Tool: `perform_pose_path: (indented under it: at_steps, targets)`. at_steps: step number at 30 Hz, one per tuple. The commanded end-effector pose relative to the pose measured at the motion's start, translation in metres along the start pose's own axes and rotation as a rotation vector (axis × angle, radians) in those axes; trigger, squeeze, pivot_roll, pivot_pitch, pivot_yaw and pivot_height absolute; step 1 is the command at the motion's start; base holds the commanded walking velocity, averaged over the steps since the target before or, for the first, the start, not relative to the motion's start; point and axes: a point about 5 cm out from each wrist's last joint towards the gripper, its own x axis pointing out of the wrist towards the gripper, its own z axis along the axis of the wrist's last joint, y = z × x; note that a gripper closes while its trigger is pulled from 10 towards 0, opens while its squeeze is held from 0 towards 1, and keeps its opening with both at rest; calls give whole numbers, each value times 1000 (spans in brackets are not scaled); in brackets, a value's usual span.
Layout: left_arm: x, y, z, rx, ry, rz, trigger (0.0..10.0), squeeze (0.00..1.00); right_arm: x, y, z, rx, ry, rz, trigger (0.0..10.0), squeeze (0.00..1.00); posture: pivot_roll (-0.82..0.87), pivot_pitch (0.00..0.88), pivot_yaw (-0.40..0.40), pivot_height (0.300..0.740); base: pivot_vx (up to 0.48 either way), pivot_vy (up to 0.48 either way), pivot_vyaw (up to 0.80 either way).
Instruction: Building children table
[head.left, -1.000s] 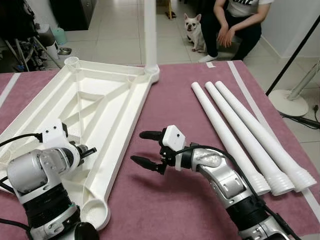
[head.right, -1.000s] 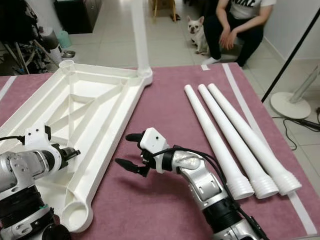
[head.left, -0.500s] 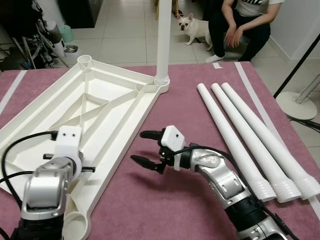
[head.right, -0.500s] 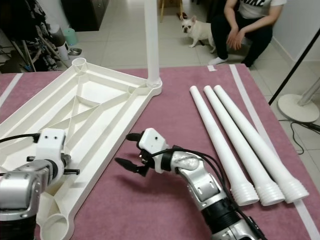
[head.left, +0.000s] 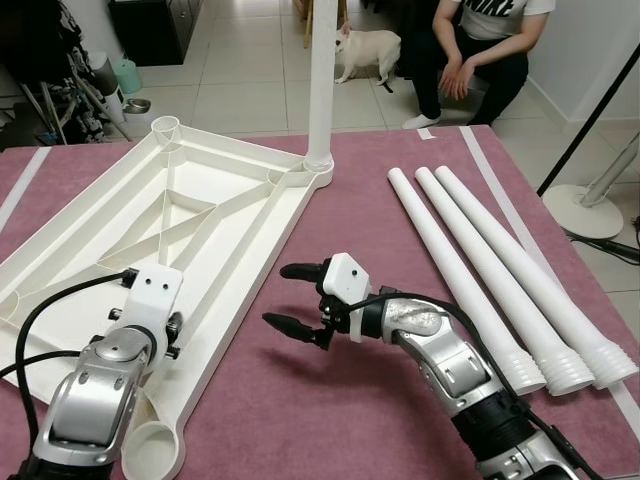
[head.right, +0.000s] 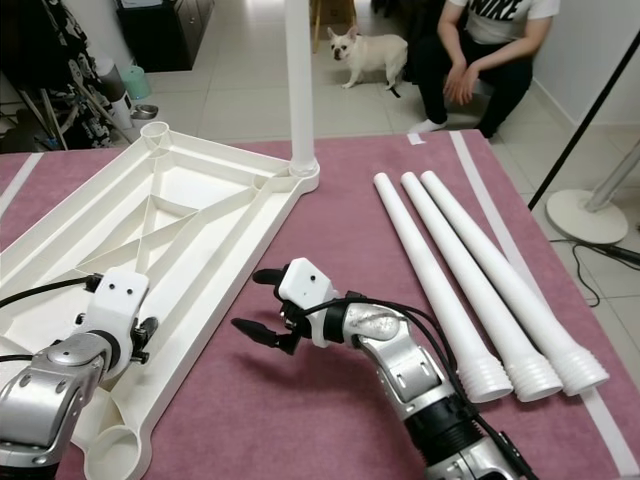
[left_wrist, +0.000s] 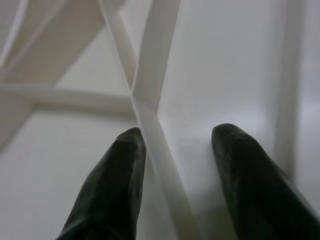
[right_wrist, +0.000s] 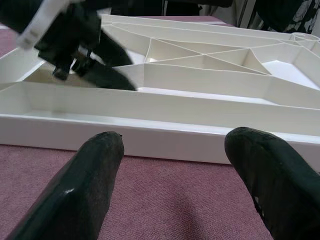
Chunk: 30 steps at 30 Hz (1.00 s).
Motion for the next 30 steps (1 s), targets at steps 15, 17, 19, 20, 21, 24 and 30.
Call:
perform_pose_path:
  at_steps: [15, 17, 19, 20, 21, 24, 30]
  targets:
    - [-13, 71, 40, 560, -159, -226, 10000, 0, 1, -3, 1, -11, -8, -1, 10000, 0, 86, 0, 62, 740, 0, 0, 0]
    - [-15, 79, 42, 718, -122, -302, 10000, 0, 1, -3, 1, -11, -7, 0, 10000, 0, 87, 0, 55, 740, 0, 0, 0]
    - [-16, 80, 42, 798, -106, -358, 10000, 0, 1, -3, 1, -11, -7, 2, 10000, 0, 87, 0, 55, 740, 0, 0, 0]
    - [-18, 80, 42, 849, -94, -407, 10000, 0, 1, -3, 1, -12, -7, 3, 10000, 0, 87, 0, 55, 740, 0, 0, 0]
    - [-18, 82, 43, 909, -75, -441, 10000, 0, 1, -3, 1, -12, -7, 5, 10000, 0, 87, 0, 55, 740, 0, 0, 0]
    - [-18, 85, 46, 986, -58, -481, 10000, 0, 1, -4, 2, -13, -7, 5, 10000, 0, 86, 0, 55, 740, 0, 0, 0]
    - [-23, 97, 52, 1424, 50, -568, 10000, 0, 0, -4, 1, -14, -6, 1, 10000, 0, 85, 0, 57, 740, 0, 0, 0]
